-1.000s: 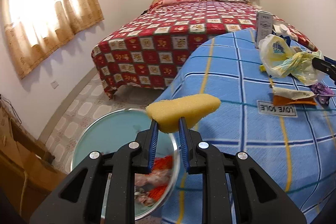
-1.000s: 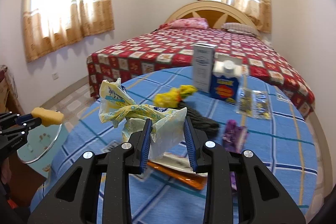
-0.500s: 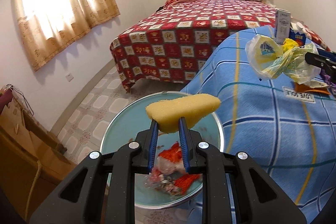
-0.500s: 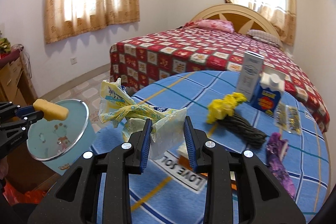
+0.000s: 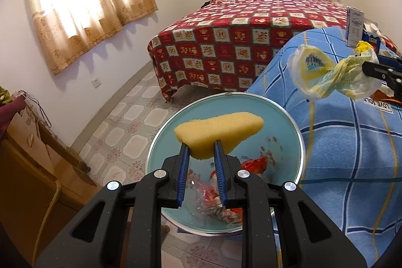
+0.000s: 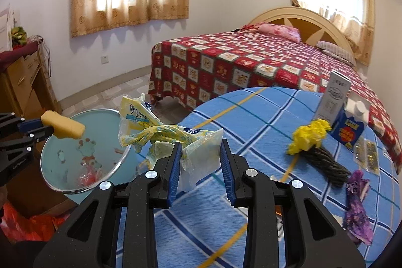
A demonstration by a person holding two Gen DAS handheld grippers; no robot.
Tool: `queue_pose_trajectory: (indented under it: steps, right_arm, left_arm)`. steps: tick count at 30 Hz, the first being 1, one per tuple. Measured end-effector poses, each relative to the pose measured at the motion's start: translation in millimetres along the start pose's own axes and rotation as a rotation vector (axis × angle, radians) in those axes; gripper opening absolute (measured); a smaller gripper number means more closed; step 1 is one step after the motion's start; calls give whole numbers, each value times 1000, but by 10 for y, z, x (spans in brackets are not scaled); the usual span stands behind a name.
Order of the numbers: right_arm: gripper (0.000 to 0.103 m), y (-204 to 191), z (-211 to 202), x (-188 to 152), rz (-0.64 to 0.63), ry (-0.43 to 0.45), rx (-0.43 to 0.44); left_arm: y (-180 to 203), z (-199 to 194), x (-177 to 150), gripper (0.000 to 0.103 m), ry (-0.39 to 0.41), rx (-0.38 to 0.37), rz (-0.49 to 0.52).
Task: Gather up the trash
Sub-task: 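Carry the sponge and yellow-white bag over the bin and open both grippers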
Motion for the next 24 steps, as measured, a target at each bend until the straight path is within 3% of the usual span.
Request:
queue_pose_trajectory:
  steps: [24]
  right_arm:
    - [31, -510, 184, 180, -92, -9, 64]
  left_arm:
    - [-407, 27, -70, 20, -11, 60, -37]
Point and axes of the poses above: each gripper's, at about its wrist camera, not at the fingertips, and z roughly the way its jaws point, y to its right, x to its top, the point moved 9 cm from there along z, roughly the way its jaws point, and after that the axes turned 13 degrees about -z, right-handed, at the moved point
